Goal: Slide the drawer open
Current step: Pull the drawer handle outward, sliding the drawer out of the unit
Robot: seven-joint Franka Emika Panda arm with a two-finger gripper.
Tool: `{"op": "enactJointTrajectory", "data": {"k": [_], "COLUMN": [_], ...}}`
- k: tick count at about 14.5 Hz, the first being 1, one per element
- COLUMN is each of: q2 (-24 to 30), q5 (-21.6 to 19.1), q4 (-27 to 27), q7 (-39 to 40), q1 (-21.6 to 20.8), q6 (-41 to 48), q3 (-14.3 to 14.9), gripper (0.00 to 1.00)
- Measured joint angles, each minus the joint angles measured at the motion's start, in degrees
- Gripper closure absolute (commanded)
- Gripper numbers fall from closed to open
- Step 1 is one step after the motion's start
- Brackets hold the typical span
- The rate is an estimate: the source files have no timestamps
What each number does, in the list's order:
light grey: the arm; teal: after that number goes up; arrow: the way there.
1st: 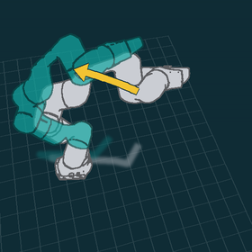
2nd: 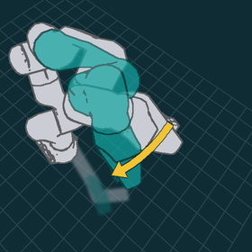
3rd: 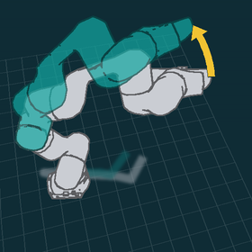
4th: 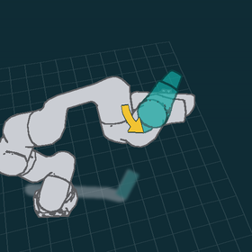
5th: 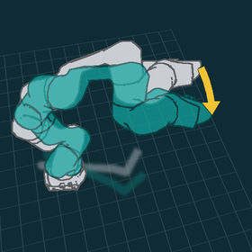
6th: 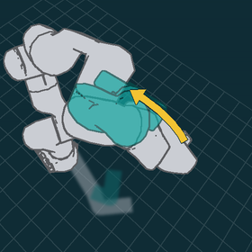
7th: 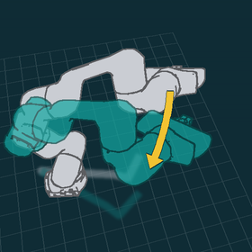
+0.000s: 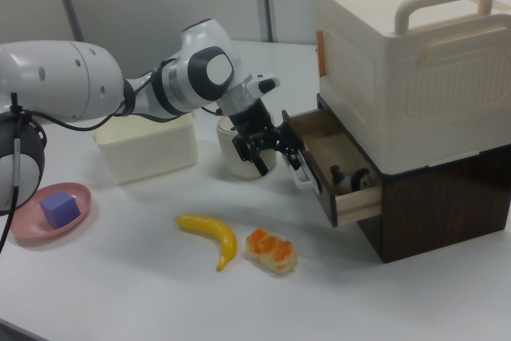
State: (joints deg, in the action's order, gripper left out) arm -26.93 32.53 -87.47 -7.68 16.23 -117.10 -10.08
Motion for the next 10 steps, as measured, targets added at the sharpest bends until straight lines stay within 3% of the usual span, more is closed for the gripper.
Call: {"op": "enactJointTrajectory", "data": {"k": [10], "q2": [0.78], "q5": [-2.10], "q4": [-0.43], "q7": [-0.56], "q1": [-0.04], "q6": [2.10], "q3": [-1.96], "gripper": [0.00]}}
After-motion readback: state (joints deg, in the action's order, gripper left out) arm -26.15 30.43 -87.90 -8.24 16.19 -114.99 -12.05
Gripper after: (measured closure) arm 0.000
